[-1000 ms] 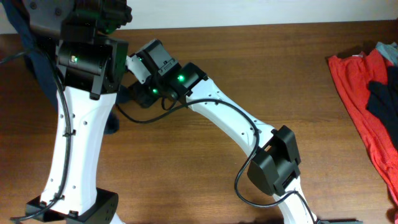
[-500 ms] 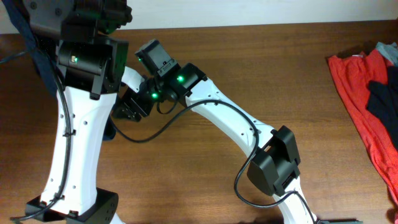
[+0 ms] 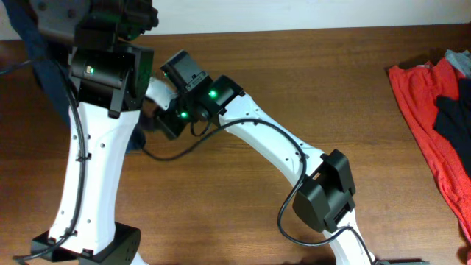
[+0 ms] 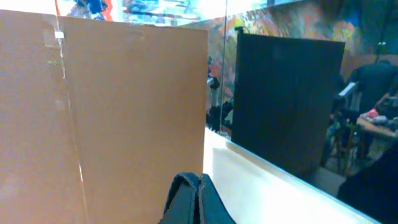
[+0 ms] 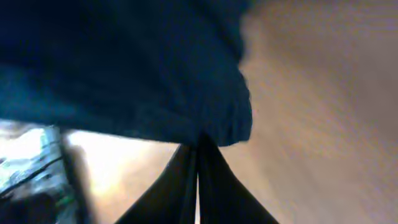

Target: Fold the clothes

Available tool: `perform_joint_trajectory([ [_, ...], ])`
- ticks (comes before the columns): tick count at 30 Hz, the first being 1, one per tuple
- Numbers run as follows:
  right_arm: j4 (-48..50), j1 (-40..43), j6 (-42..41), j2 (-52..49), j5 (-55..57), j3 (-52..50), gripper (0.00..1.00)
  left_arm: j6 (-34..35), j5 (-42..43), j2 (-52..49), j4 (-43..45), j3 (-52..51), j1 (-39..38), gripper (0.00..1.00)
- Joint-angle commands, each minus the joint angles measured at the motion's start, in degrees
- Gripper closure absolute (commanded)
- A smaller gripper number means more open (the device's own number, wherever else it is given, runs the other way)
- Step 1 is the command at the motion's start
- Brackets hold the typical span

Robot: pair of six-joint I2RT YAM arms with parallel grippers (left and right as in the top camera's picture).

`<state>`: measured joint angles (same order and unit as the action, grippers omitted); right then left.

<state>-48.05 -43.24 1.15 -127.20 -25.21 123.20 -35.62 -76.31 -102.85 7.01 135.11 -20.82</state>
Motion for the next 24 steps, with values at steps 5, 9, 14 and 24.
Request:
perform_joint_trajectory([
  [5,-3.9,4.2,-3.8,7.8,24.2,-0.1,0.96,-1.3,3.0,0.5,-1.0,1.4,-2.9,1.0],
  [9,-5.8,6.1,-3.8,13.5,31.7,-0.1,0.96,1.8,3.0,0.5,-7.2,1.4,-4.1,1.0],
  [14,-8.4,10.3,-6.2,21.8,39.6,-0.1,0.96,7.6,4.8,0.5,-17.0,1.4,-6.7,1.0],
  [24,-14.3,23.9,-8.8,35.0,40.7,-0.1,0.96,33.5,35.6,0.5,-50.3,1.4,-10.5,1.0],
])
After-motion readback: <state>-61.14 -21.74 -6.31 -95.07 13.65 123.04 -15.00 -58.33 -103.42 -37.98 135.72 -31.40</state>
